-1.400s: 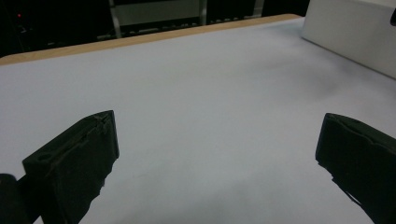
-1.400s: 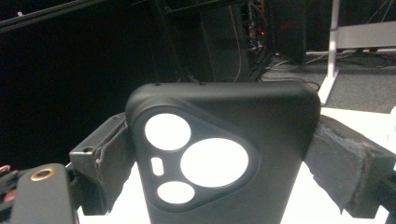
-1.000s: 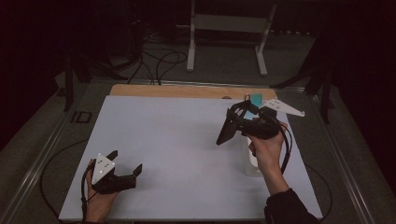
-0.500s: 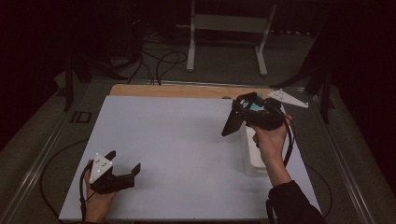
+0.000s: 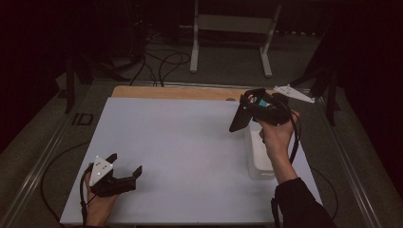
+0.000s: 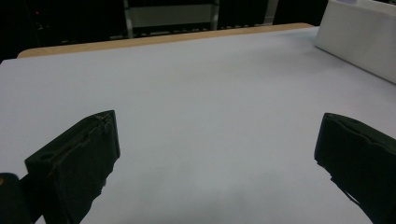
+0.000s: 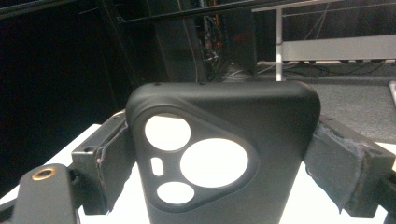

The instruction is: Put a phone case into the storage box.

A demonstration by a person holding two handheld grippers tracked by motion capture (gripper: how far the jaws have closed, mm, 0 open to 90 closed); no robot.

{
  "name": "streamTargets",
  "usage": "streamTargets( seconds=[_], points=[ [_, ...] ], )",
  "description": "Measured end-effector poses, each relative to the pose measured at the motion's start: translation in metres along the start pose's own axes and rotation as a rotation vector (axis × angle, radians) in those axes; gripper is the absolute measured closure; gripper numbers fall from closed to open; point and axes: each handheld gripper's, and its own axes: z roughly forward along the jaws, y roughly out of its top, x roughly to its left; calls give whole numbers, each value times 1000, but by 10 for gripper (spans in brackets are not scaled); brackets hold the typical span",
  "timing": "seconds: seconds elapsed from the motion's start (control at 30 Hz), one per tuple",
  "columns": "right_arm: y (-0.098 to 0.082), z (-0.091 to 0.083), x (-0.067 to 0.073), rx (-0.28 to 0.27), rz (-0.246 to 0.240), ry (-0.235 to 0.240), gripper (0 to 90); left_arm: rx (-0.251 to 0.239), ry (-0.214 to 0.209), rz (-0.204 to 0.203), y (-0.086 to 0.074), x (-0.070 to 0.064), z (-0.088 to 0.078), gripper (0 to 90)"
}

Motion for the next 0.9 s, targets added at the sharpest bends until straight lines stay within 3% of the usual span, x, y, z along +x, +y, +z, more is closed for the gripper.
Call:
streamTargets(
  seconds=[0.67,0.9],
  points=[
    [11,9,-17,2,16,-83,142,2,-7,-6,0,0,2,6],
    [14,12,-27,5,20,-134,142,2,-7,-7,0,0,2,6]
  ],
)
